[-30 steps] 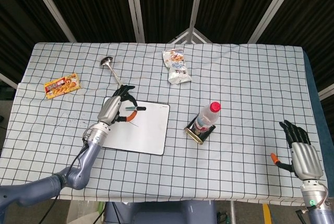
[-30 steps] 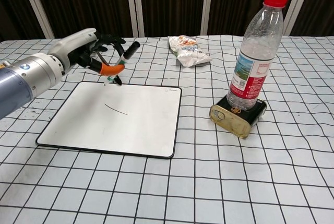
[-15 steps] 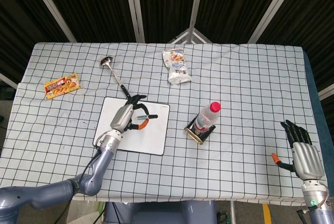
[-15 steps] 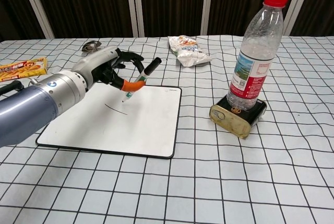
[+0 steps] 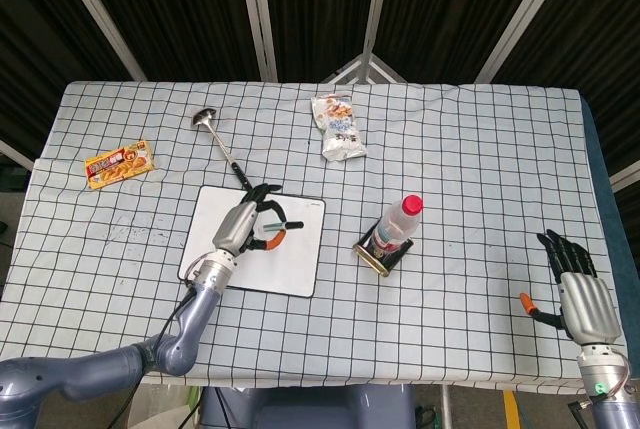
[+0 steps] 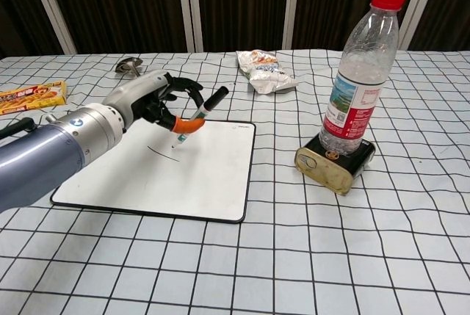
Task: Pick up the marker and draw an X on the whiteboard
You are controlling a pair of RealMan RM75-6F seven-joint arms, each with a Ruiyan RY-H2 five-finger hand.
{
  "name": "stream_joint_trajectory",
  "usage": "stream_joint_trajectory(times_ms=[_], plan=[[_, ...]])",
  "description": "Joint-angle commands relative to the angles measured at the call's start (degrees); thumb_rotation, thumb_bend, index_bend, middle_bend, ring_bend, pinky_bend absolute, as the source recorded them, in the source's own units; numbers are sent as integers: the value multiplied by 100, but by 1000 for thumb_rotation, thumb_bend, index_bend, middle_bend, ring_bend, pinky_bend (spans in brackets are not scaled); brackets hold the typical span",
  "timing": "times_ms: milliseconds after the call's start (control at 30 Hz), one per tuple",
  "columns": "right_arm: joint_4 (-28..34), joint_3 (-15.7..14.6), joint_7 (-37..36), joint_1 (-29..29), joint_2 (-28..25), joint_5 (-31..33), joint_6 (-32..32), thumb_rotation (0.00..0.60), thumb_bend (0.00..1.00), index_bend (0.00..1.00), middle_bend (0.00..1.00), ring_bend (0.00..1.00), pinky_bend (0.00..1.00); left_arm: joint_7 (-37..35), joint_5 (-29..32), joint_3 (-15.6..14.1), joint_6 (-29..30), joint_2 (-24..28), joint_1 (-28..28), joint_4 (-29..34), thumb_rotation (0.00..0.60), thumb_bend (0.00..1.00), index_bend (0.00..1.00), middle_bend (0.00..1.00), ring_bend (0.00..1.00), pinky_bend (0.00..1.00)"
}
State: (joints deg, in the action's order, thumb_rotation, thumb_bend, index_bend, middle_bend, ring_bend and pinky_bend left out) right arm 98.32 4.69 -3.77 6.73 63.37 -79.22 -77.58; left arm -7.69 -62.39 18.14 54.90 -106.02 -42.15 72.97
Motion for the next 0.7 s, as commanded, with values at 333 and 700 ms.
stream_joint_trajectory(times_ms=[333,700], plan=[[9,-6,-3,0,-2,4,10,600,311,0,0,0,0,58,11,-214,14,172,211,123,600,558,690,102,0,0],[50,-1,44,-8,17,18,-14,600,312,0,0,0,0,-191,-175,-524,340,853,797,1056,600,558,690,102,0,0]])
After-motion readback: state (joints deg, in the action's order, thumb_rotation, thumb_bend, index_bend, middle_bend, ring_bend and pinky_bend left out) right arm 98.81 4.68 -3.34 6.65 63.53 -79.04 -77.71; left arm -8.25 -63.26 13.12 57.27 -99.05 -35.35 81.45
